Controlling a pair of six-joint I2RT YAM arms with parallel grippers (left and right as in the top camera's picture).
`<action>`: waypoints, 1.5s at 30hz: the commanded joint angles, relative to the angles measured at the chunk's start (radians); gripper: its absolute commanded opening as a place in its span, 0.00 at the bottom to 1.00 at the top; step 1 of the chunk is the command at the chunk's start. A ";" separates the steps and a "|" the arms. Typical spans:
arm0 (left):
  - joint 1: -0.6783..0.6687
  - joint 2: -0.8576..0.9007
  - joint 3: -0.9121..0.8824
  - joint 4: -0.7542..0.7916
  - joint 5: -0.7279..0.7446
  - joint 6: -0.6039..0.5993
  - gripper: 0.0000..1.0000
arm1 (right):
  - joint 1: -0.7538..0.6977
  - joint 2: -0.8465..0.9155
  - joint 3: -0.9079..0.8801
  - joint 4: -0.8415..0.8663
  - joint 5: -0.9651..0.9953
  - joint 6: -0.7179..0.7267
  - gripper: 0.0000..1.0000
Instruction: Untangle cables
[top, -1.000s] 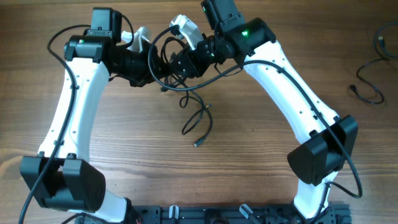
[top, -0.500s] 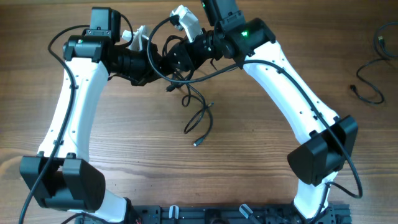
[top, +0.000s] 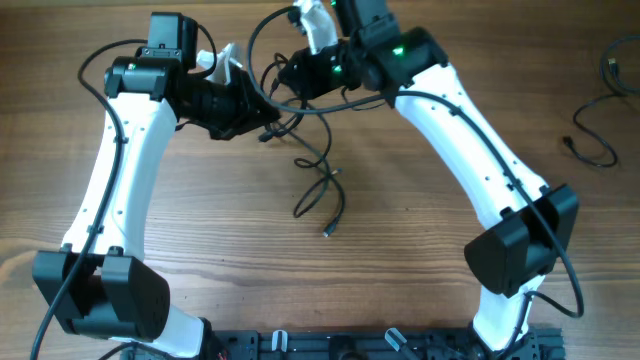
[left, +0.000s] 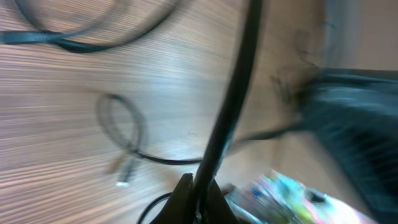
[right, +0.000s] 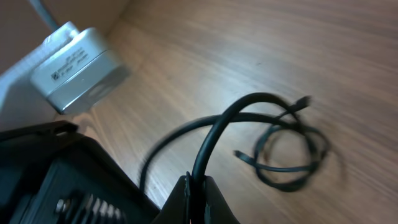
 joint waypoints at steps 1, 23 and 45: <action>0.000 -0.006 0.011 -0.046 -0.367 -0.092 0.04 | -0.112 -0.108 0.006 0.005 0.028 0.014 0.04; 0.264 -0.002 -0.179 -0.050 -0.781 -0.204 0.04 | -0.970 -0.322 0.005 -0.093 -0.012 0.213 0.04; -0.007 0.024 -0.188 0.119 -0.481 0.051 0.73 | -0.588 -0.211 0.003 -0.260 0.016 -0.037 0.39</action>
